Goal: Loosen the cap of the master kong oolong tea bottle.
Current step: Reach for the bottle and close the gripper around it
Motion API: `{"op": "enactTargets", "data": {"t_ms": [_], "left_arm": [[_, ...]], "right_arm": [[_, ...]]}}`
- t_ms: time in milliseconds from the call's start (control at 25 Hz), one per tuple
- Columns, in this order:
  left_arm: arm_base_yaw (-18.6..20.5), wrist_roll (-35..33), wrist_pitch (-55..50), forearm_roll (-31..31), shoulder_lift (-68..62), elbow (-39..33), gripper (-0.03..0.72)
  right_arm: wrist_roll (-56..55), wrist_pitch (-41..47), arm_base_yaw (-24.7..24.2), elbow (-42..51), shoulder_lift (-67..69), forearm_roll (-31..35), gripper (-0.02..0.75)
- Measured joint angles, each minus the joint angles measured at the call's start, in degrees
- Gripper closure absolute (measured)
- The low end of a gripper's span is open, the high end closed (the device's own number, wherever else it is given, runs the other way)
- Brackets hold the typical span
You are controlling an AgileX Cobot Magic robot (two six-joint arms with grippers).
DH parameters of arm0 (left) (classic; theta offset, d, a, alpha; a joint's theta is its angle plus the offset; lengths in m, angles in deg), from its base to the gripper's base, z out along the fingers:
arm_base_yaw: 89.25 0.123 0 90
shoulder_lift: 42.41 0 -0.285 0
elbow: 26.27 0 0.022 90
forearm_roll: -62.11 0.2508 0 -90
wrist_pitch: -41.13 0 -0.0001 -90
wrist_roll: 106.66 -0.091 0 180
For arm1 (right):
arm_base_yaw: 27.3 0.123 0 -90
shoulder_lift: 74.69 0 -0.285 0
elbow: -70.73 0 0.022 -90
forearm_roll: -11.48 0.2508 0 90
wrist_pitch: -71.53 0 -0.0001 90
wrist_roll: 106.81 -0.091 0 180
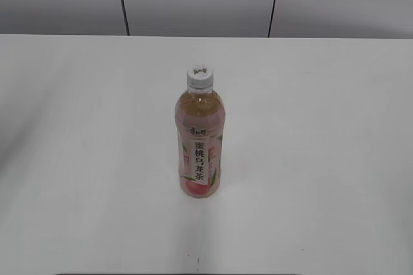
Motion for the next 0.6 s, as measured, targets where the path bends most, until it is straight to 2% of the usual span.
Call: {"op": "enactTargets", "data": {"t_ms": [600], "left_arm": [[0.0,0.6,25.8,0.4,-37.4,0.0,0.22]], "right_arm": [[0.0,0.0,0.0,0.0,0.0,0.0,0.225]]}}
